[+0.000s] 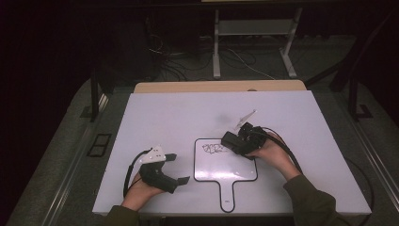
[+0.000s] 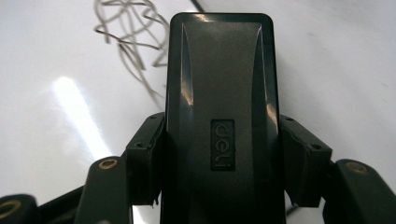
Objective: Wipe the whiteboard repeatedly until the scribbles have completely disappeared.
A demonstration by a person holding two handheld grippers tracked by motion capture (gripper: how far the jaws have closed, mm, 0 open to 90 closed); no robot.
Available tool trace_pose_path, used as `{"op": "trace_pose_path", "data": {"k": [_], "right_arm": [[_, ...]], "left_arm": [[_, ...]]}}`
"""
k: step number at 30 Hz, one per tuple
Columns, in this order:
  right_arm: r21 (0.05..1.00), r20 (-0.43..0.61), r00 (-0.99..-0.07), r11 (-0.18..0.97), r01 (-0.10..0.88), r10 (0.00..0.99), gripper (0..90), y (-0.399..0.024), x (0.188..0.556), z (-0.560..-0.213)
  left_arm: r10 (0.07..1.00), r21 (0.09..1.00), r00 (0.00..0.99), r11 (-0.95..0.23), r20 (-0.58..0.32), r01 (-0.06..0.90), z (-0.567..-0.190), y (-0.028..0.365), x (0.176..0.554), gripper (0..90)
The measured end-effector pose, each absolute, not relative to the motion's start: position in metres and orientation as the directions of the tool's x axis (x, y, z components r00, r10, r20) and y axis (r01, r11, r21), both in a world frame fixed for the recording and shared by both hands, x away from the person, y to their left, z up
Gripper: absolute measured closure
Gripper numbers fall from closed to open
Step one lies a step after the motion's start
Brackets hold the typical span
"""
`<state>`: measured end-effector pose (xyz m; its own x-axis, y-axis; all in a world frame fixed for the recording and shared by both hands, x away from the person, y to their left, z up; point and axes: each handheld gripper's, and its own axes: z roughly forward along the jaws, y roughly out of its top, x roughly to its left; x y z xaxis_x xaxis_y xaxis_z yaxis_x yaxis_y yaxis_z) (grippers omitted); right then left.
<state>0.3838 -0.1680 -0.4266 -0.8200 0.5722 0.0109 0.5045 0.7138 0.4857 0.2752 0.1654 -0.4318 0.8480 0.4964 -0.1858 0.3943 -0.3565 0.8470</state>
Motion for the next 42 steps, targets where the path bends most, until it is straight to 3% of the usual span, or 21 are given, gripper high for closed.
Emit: {"op": "trace_pose_path", "data": {"k": [7,20,42], "right_arm": [[0.486,0.0,-0.847,0.74,0.465,0.532,38.4,-0.153,0.38,-0.427],[0.481,0.008,-0.817,0.714,0.508,0.576,38.4,-0.157,0.396,-0.426],[0.495,0.004,-0.867,0.752,0.435,0.499,38.0,-0.135,0.385,-0.423]], "left_arm": [[0.496,0.847,0.848,-0.358,-0.185,0.394,-0.432,0.166,0.275,0.0],[0.499,0.844,0.847,-0.36,-0.185,0.397,-0.432,0.165,0.276,0.0],[0.497,0.844,0.848,-0.36,-0.187,0.397,-0.431,0.166,0.275,0.0]]}}
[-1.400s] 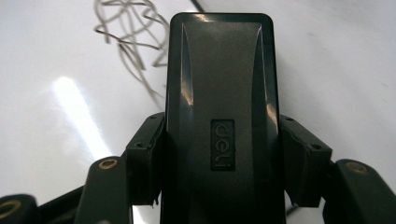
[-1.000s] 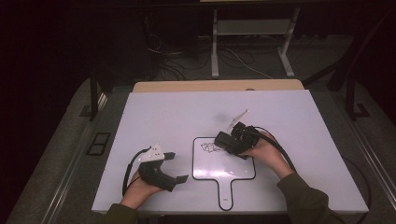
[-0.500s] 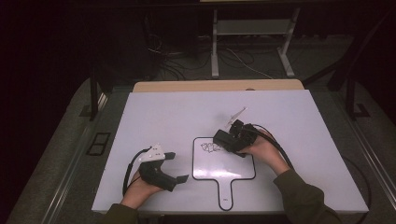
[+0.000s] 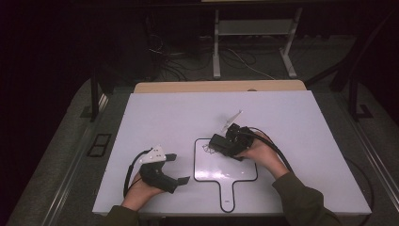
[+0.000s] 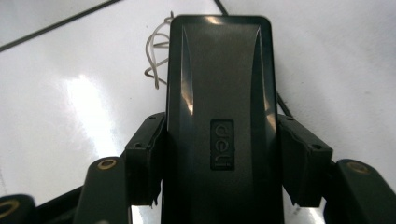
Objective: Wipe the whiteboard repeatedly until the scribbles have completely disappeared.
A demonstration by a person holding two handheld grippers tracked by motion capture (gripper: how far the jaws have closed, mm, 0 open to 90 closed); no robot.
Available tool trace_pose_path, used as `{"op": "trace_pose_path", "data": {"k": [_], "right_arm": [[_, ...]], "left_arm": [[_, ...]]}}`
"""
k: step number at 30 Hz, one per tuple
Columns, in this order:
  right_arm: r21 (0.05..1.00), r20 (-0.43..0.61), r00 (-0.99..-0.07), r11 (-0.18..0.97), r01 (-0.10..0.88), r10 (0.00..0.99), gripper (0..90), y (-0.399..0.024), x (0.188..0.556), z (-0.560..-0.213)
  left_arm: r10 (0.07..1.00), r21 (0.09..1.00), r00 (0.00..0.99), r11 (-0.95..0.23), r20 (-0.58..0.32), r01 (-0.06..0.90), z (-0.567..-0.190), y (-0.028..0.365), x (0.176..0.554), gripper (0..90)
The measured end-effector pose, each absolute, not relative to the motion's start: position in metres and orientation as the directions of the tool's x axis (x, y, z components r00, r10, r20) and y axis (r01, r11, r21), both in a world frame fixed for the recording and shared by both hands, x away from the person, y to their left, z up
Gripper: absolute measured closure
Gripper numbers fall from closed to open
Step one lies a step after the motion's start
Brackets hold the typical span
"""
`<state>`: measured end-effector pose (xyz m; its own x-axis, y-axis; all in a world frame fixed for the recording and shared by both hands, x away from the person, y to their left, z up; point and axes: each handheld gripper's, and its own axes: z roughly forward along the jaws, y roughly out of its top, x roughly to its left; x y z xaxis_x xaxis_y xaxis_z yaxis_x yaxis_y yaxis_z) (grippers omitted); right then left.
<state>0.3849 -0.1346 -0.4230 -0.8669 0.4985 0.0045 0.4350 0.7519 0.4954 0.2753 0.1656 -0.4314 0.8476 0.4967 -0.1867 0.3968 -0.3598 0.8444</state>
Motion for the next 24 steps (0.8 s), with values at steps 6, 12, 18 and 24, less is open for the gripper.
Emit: {"op": "trace_pose_path", "data": {"k": [6,12,18,24], "right_arm": [[0.501,-0.002,-0.864,0.748,0.436,0.504,39.0,-0.139,0.385,-0.417],[0.499,-0.018,-0.845,0.737,0.456,0.534,39.1,-0.144,0.393,-0.417],[0.491,-0.022,-0.852,0.748,0.447,0.524,39.2,-0.137,0.391,-0.416],[0.483,-0.034,-0.875,0.775,0.408,0.482,39.2,-0.126,0.384,-0.416]], "left_arm": [[0.496,0.844,0.848,-0.36,-0.186,0.396,-0.432,0.165,0.275,0.0],[0.496,0.844,0.848,-0.362,-0.186,0.396,-0.432,0.165,0.275,0.0],[0.495,0.843,0.848,-0.362,-0.189,0.399,-0.432,0.165,0.275,0.0],[0.493,0.841,0.85,-0.367,-0.186,0.397,-0.432,0.164,0.275,0.0]]}}
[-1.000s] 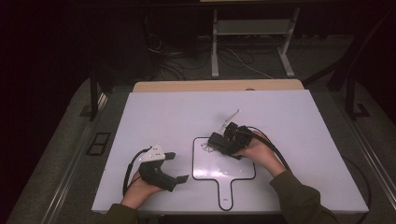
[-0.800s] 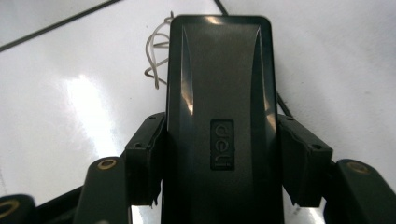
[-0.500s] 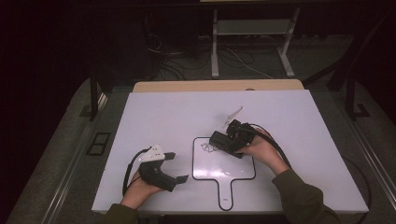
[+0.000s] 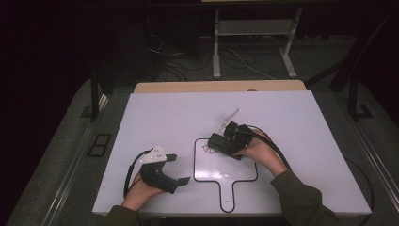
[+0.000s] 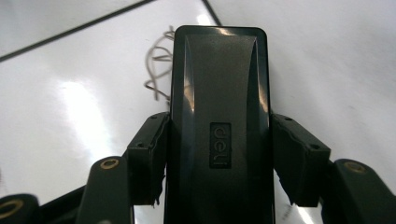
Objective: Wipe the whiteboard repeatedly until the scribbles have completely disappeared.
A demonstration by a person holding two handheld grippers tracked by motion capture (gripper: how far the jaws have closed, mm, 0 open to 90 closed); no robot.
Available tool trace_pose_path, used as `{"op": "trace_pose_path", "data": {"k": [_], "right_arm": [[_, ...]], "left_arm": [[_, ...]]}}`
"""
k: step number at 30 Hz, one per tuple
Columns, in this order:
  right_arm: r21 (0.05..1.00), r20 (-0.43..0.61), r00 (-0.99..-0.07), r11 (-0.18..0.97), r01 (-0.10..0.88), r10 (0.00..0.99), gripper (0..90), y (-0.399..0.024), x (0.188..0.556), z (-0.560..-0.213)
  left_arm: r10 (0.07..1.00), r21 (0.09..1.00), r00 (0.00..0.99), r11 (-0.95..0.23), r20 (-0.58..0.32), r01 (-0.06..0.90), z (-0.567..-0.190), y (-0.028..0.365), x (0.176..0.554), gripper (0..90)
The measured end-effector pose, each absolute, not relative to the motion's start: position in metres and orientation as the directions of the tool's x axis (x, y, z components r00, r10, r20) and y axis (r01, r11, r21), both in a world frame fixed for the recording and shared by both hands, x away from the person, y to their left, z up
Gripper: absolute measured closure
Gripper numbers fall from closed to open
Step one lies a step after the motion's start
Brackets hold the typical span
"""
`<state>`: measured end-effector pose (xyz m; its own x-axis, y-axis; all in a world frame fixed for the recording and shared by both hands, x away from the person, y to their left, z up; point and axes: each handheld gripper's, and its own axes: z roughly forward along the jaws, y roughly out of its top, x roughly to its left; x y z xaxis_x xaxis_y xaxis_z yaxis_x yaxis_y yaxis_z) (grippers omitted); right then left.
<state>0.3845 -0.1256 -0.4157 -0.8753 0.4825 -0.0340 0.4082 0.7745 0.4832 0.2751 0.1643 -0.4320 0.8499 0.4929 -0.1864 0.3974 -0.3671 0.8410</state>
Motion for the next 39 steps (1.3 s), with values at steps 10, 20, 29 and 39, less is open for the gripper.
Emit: {"op": "trace_pose_path", "data": {"k": [10,20,29,39], "right_arm": [[0.491,-0.017,-0.856,0.751,0.443,0.516,39.2,-0.127,0.393,-0.416],[0.482,-0.039,-0.846,0.752,0.45,0.532,39.1,-0.127,0.4,-0.416],[0.477,-0.037,-0.874,0.777,0.41,0.484,39.2,-0.115,0.387,-0.416],[0.483,-0.035,-0.876,0.775,0.407,0.482,39.2,-0.111,0.389,-0.416]], "left_arm": [[0.493,0.841,0.85,-0.367,-0.186,0.397,-0.432,0.165,0.275,0.0],[0.493,0.84,0.85,-0.368,-0.186,0.398,-0.432,0.164,0.275,0.0],[0.493,0.84,0.849,-0.366,-0.189,0.4,-0.432,0.164,0.275,0.0],[0.495,0.841,0.848,-0.366,-0.187,0.399,-0.432,0.164,0.275,0.0]]}}
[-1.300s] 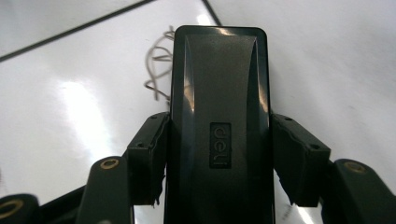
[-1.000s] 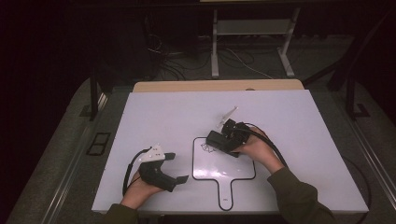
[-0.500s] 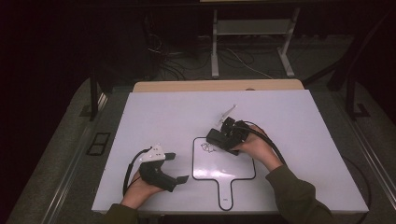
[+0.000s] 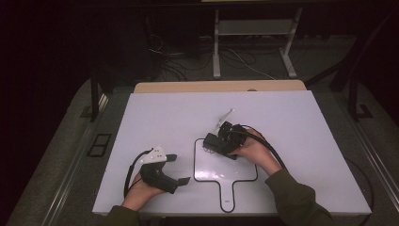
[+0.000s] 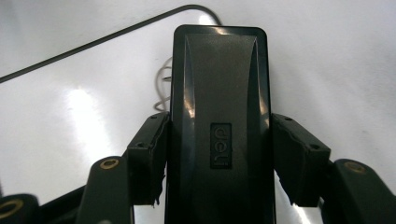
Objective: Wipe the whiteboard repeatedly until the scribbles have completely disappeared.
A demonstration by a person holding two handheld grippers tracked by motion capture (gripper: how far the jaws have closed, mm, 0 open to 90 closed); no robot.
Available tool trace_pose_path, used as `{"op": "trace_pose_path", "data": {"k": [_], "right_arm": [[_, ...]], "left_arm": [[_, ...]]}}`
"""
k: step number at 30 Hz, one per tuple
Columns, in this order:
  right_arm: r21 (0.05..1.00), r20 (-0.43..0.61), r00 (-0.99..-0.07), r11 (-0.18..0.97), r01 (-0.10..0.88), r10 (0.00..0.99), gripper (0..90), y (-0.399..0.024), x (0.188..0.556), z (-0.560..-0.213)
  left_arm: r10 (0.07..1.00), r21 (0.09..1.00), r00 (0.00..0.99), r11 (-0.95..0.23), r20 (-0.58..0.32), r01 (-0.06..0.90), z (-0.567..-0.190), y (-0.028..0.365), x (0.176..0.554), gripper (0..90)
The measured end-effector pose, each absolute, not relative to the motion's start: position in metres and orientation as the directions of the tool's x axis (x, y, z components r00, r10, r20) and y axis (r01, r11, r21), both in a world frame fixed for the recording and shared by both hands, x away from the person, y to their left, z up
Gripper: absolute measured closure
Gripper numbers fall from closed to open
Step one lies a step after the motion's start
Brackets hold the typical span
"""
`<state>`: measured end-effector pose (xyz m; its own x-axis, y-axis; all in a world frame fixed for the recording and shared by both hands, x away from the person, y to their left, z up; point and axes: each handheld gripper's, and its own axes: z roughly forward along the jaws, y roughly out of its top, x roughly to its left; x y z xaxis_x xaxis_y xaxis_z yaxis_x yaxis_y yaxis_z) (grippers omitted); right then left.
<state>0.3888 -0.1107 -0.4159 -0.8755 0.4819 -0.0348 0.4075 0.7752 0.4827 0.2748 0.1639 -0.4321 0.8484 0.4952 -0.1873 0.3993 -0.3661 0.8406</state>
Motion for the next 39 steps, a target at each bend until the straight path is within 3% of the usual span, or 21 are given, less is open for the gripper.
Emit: {"op": "trace_pose_path", "data": {"k": [9,21,34,39], "right_arm": [[0.474,-0.044,-0.857,0.765,0.435,0.514,39.2,-0.11,0.402,-0.415],[0.469,-0.058,-0.901,0.808,0.356,0.431,39.2,-0.092,0.381,-0.415],[0.461,-0.08,-0.883,0.802,0.38,0.463,39.3,-0.091,0.398,-0.415],[0.45,-0.095,-0.895,0.821,0.351,0.435,39.2,-0.085,0.387,-0.414]], "left_arm": [[0.496,0.839,0.847,-0.366,-0.191,0.404,-0.433,0.164,0.275,0.0],[0.492,0.838,0.85,-0.37,-0.19,0.401,-0.433,0.163,0.275,0.0],[0.495,0.838,0.848,-0.368,-0.19,0.403,-0.433,0.164,0.275,0.0],[0.496,0.839,0.847,-0.364,-0.194,0.405,-0.433,0.164,0.275,0.0]]}}
